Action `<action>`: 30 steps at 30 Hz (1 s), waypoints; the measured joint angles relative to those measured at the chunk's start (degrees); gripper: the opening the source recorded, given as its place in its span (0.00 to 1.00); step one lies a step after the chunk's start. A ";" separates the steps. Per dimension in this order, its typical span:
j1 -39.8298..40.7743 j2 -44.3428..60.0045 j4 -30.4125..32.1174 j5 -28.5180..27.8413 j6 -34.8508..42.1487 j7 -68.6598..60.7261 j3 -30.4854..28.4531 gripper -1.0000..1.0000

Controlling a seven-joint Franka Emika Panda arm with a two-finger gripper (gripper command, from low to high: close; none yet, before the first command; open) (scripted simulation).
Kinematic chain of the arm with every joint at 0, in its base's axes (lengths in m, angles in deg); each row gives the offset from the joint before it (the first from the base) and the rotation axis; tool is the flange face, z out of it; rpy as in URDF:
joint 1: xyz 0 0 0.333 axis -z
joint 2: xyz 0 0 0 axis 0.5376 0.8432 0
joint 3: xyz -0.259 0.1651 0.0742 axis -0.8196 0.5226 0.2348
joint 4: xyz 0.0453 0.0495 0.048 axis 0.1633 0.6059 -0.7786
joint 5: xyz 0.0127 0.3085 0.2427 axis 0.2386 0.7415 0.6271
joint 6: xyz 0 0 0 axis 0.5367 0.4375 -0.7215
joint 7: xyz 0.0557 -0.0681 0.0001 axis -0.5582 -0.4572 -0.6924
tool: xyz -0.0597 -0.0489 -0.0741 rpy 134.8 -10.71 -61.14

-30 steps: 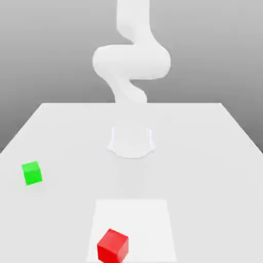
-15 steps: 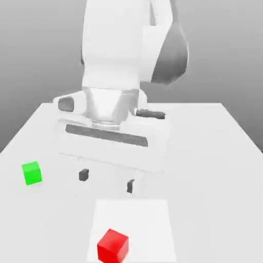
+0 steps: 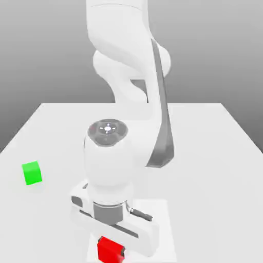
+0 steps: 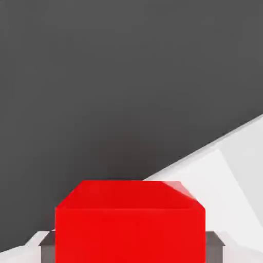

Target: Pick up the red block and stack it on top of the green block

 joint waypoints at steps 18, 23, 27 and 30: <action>26.74 -25.74 16.99 -2.71 8.59 22.59 -18.06 0.00; 32.35 -27.24 22.08 -0.30 4.89 28.11 -22.42 0.00; 32.25 -19.29 22.01 7.90 -2.52 22.70 -21.04 0.00; 32.67 -17.89 21.95 9.54 -3.78 21.55 -20.27 1.00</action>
